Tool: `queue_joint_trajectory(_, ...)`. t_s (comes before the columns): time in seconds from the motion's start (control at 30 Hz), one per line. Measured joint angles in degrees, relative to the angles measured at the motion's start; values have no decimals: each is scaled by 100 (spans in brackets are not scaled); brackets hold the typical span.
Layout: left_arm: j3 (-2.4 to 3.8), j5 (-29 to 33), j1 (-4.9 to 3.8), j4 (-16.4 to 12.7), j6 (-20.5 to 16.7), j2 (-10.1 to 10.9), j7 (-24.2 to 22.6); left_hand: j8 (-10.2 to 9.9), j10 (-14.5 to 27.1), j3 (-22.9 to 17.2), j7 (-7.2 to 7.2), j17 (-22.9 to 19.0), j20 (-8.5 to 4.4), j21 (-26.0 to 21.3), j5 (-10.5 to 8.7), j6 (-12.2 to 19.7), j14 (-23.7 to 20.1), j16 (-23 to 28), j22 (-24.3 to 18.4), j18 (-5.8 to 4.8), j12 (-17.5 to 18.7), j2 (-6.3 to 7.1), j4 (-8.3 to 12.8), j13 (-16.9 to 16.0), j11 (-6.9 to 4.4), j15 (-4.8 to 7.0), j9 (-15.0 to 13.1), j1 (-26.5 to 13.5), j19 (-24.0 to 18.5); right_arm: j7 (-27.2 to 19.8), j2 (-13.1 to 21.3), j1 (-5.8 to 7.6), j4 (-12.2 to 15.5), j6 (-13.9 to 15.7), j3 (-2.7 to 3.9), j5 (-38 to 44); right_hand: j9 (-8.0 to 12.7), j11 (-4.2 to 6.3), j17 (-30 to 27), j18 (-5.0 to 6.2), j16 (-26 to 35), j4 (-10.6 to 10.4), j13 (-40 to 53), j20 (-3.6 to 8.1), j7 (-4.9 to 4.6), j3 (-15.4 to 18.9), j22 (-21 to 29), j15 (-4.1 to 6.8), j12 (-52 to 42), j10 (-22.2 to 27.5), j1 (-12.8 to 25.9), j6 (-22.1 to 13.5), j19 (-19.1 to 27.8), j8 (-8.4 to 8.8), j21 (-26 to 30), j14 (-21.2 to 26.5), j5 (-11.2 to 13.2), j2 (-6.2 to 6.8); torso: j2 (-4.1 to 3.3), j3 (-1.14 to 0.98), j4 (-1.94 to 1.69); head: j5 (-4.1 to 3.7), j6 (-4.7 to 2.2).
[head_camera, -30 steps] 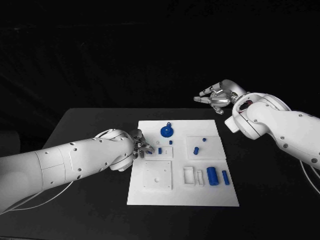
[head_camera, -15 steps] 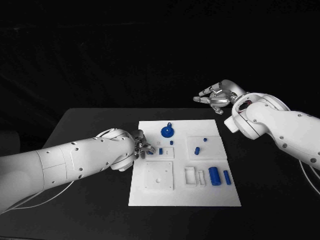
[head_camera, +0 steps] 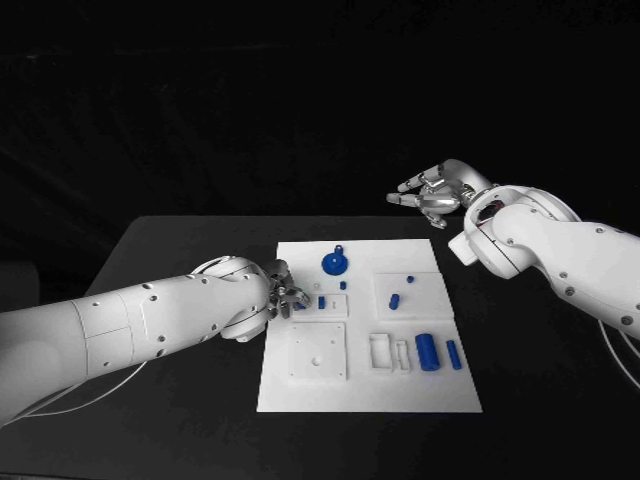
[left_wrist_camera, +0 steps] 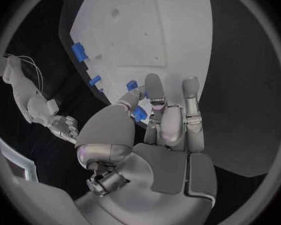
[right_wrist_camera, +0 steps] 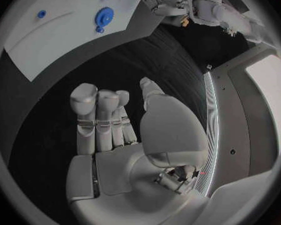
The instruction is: Assemble the parts on the task board
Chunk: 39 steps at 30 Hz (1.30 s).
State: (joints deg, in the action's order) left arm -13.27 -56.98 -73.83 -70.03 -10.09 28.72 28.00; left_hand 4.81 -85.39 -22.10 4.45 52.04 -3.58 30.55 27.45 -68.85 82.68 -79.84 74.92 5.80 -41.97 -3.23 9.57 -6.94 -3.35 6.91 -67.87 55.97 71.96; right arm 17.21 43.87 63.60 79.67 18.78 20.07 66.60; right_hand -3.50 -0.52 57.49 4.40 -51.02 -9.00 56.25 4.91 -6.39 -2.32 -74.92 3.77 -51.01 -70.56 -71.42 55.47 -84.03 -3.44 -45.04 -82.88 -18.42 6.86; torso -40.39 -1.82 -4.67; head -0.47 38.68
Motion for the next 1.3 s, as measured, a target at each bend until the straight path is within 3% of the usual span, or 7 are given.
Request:
queue_joint_trajectory(0.27, 2, -72, 0, -10, 44, 2, 0, 0, 0, -9, 0, 2, 0, 12, 0, -1, 0, 0, 0, 0, 0, -16, 9, 6, 0, -1, 2, -14, 0, 0, 3, -3, -5, -1, 0, 0, 0, 0, 0, 0, 0, 0, 0, 0, 0, 0, 0, 0, 0, 0, 0, 0, 0, 0, 0, 0, 0, 0, 3, 8, -5, -1, -3)
queue_joint_trajectory(0.53, 2, -93, -1, 12, 54, -20, 1, 2, 0, -73, 1, -35, 41, 12, -246, -2, -2, 0, -1, -1, 0, -34, 26, 22, 0, -4, -11, -29, 1, 0, -1, -9, -11, -3, 0, 0, 0, 0, 0, 0, 0, 0, 0, 0, 0, 0, 0, 0, 0, 0, 0, 0, 0, 0, 0, 0, 0, 0, 3, 10, -2, 4, -23)
queue_joint_trajectory(0.73, 2, -83, -2, 50, 57, -47, 3, 2, 0, -115, -5, -108, 41, 12, -592, -9, -7, 29, -1, -1, 0, -35, 68, 39, 0, -9, -4, -28, 1, 0, 1, -12, -12, -6, 0, -1, 0, -1, 0, 0, 0, 0, 0, 0, -12, 0, 1, 14, 0, -1, 0, 12, 0, 0, 0, -15, 0, 0, 2, 4, -2, 2, -26)
queue_joint_trajectory(0.87, 4, -69, -3, 91, 58, -71, 3, 2, 0, 83, -10, -160, 62, -29, -1049, -15, -8, 42, -1, -1, 28, -74, -110, 40, 0, -9, 19, 70, 22, -1, 3, -13, -12, -8, 0, -1, 0, -10, 0, 0, 0, 0, 0, 0, -16, 0, 1, 15, 0, -10, 14, 16, 0, 0, 0, -15, 0, -14, 2, 0, -2, 1, -27)
queue_joint_trajectory(1.07, 6, -56, -4, 137, 58, -98, 2, 0, 0, 186, -20, -191, 62, -74, -1204, -26, -8, 67, -1, -1, 50, -33, -185, 47, 0, -10, 34, 216, 22, -1, 3, -16, -12, -11, 0, -2, 0, -10, 0, 0, 0, 0, 0, 0, -16, 0, 1, 14, 0, -10, 23, 16, 0, 0, 0, -14, 0, -22, -1, -3, 1, 1, -29)
queue_joint_trajectory(1.3, 10, -45, -11, 185, 103, -127, 16, -11, 0, 360, -32, -206, 83, -100, -1621, -38, -8, 89, -2, -1, 52, -18, -229, 46, 0, -10, 49, 337, 43, -1, 1, -26, -12, -15, 0, -3, 0, -9, 0, 0, 0, 0, 0, 0, -16, 0, 1, 14, 0, -9, 22, 16, 0, 0, 0, -14, 0, -22, -1, -7, 3, 2, -30)
